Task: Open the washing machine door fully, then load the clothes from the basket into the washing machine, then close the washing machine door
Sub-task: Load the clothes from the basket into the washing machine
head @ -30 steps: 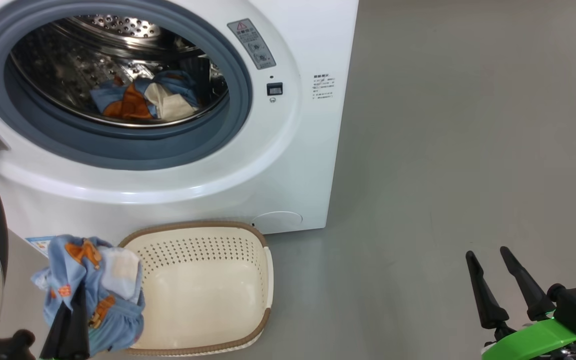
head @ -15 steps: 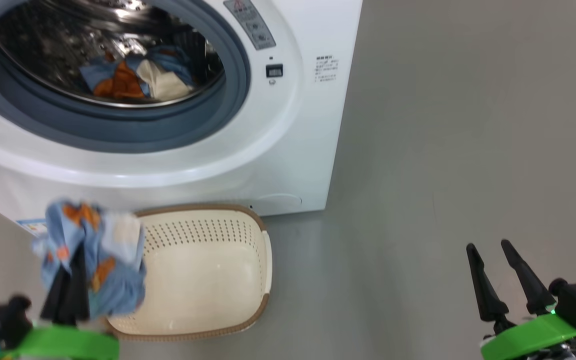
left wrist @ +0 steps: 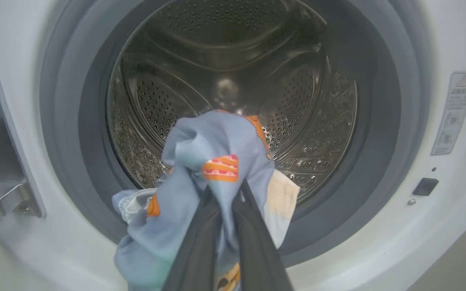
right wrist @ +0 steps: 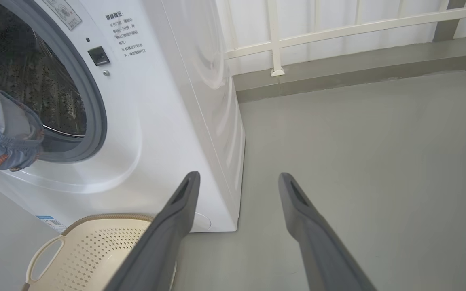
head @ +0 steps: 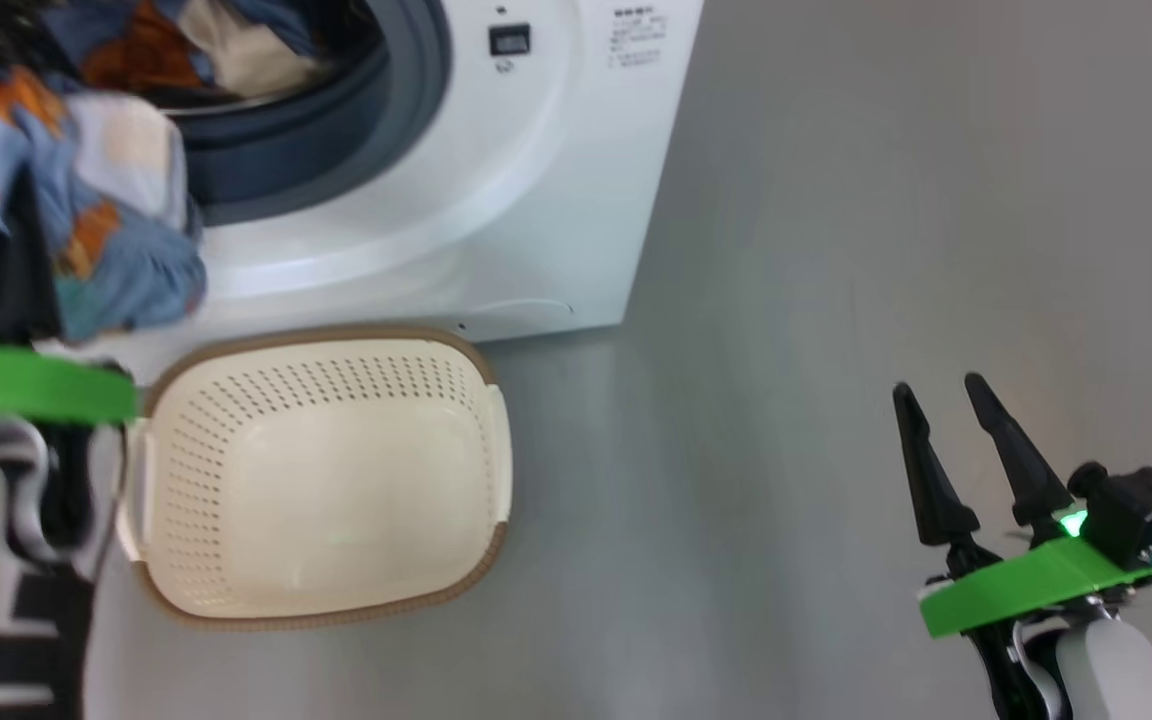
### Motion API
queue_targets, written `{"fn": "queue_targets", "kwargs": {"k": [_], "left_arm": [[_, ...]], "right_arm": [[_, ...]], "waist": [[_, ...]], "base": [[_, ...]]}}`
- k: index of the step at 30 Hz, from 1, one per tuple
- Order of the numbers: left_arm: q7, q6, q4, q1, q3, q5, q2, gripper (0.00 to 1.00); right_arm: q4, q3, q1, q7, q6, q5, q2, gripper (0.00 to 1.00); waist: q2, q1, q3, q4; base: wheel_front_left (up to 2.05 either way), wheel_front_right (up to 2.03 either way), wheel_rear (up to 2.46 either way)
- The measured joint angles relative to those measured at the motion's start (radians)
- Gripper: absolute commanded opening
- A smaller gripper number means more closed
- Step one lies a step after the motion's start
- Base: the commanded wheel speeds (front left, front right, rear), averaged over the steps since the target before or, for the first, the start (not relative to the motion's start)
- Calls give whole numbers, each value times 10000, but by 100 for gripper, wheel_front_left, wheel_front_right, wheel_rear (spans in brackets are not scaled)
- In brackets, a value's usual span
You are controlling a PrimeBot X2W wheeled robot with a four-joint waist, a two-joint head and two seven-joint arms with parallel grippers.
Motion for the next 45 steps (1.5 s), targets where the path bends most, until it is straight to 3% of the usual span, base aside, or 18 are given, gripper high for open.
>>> {"fn": "queue_targets", "kwargs": {"k": [15,21,25,26,27,28,45], "left_arm": [[2,0,4307,-3971,-196,-426,853,0],[2,0,4805,-5054,-165,-182,1331,0],[-2,0,4523,-5592,343,291,1609,0],[-8,0,4512,-5674,401,412,1645,6],[-8,0,4510,-5730,470,535,1647,43],[-8,0,4531,-5758,566,656,1628,100],[-8,0,4629,-4850,1047,1149,947,100]], "right_arm": [[15,924,-779,0,0,-10,506,100],[19,1212,-1156,0,0,8,606,100],[-10,1302,-1263,0,0,21,709,100],[-21,1306,-1290,0,0,21,715,100],[-25,1304,-1330,0,0,23,715,100],[-31,1304,-1341,0,0,23,721,100],[2,1317,-1388,0,0,21,725,100]], "waist": [[0,1,1337,-1469],[0,1,1779,-1978],[0,1,2076,-2228],[0,0,2141,-2280],[0,1,2209,-2326],[0,1,2268,-2367],[0,1,2099,-2154]], "base": [[0,0,0],[0,0,0],[0,0,0],[0,0,0],[0,0,0],[0,0,0],[0,0,0]]}}
